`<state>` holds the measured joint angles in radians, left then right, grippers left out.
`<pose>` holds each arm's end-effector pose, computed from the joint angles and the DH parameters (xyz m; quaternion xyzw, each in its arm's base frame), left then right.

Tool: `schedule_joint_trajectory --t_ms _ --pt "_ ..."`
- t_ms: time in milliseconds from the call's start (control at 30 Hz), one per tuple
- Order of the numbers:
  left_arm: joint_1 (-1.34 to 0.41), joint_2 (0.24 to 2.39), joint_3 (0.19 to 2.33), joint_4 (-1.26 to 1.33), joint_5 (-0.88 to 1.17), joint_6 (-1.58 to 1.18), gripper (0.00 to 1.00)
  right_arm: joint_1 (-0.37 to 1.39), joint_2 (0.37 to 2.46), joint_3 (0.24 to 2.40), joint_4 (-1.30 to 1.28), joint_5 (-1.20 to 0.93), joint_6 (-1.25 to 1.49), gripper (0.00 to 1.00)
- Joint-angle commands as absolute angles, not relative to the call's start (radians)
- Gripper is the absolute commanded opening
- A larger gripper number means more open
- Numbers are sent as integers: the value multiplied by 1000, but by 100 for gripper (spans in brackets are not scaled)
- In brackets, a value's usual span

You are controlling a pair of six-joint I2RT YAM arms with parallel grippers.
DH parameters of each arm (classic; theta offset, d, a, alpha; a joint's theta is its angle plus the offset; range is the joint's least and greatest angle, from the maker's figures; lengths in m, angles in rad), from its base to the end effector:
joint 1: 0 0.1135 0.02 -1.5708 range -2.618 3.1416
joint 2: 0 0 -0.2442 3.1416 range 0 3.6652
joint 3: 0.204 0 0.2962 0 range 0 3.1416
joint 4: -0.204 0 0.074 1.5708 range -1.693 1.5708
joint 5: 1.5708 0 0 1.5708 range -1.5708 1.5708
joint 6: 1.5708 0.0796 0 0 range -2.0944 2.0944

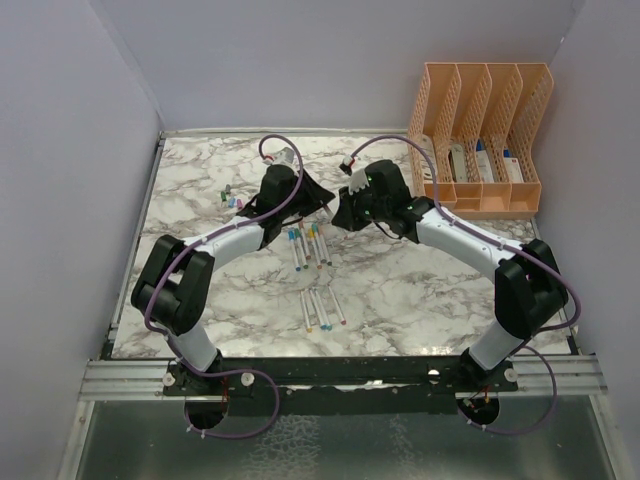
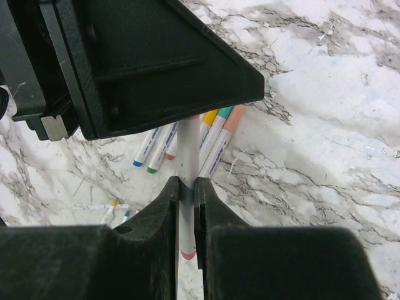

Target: Open the pen caps

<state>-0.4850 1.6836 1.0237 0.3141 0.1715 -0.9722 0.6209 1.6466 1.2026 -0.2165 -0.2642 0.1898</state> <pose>0.3978 -0.2250 0.1741 -0.1488 0.8030 -0.4337 0.3807 0.3501 0.2760 0.1941 -0.2470 0.8574 0.2806 0.3538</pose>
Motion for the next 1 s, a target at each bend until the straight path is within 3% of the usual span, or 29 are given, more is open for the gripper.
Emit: schedule_joint_trajectory --t_ms 0,133,233,333,500,567,800,967 --pt "-498 1681 1011 351 179 -968 21 625 1605 1194 -177 -287 198 1" --pt "-508 1676 1006 351 186 -967 18 625 1605 1191 -172 -287 201 1" --pt "-516 1674 1001 351 186 -968 2 625 1603 1192 -171 -286 203 2" --pt "-522 1671 998 351 188 -967 0 625 1599 1190 -170 -281 206 5" --pt "-533 1663 994 360 191 -976 0 626 1599 1189 -167 -281 213 50" --pt "-541 1661 1000 367 195 -985 0 625 1603 1186 -161 -287 218 59" --pt "-561 1653 1012 406 198 -1031 0 626 1621 1184 -147 -288 230 60" --pt "-563 1645 1014 425 197 -1046 0 625 1622 1182 -140 -291 230 49"
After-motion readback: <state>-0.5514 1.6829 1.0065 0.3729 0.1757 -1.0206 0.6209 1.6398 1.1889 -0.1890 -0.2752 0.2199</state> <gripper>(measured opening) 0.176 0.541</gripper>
